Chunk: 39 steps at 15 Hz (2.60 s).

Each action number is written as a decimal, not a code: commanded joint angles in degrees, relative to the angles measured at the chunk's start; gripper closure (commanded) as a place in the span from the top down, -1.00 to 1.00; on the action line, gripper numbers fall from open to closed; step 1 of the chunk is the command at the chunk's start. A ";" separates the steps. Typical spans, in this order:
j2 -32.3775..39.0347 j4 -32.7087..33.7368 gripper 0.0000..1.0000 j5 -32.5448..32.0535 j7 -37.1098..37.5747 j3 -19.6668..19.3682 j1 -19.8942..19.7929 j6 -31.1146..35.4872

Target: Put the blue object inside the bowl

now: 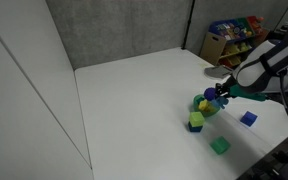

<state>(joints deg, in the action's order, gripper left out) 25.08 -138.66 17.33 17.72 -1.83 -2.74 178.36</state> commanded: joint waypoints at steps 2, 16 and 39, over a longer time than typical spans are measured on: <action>3.77 2.74 -0.79 -1.20 -0.28 -2.19 2.34 2.42; 3.97 1.89 1.00 -1.27 -1.61 -4.67 6.30 7.94; -27.68 -8.39 1.00 -14.36 -9.52 -3.20 3.34 -31.34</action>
<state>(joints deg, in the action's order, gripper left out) 4.36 -145.28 5.38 9.50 -5.95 2.21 155.40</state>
